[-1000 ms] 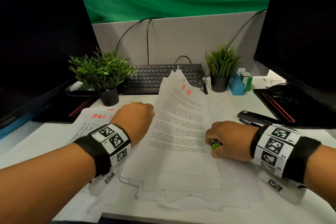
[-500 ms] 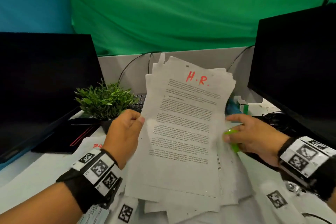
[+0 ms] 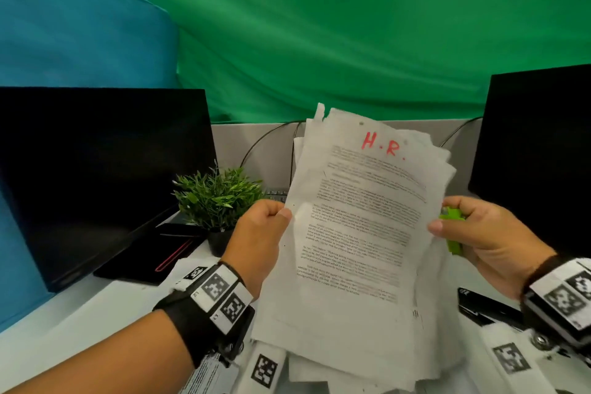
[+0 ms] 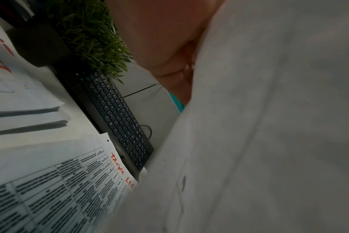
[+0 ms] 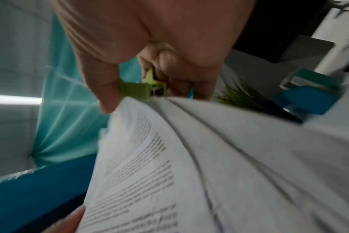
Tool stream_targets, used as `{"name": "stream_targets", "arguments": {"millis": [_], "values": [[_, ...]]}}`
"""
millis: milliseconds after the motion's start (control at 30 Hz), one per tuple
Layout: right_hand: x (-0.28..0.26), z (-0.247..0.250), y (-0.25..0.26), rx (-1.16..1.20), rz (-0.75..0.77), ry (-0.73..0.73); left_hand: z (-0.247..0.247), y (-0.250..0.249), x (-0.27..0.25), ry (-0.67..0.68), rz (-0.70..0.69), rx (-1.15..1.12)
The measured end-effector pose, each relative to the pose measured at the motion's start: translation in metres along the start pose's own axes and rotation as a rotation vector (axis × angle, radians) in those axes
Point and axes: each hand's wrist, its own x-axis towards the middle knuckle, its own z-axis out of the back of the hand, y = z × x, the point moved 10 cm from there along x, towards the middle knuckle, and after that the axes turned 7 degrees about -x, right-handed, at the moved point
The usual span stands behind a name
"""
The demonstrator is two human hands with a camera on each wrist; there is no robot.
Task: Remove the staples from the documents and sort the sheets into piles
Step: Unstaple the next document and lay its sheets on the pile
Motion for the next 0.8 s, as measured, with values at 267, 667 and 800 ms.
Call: {"name": "stream_targets", "arguments": {"millis": [267,667,800], "values": [[0.015,-0.004,0.011,-0.118,0.043,-0.018,-0.031,0.046,-0.009,0.427,0.349,-0.302],[0.011,-0.009,-0.017,-0.298,-0.117,-0.103,-0.024,0.085,-0.002,0.267,0.453,-0.434],[-0.002,-0.039,-0.033,-0.409,-0.181,0.060,-0.030,0.102,-0.004,0.252,0.512,-0.253]]}}
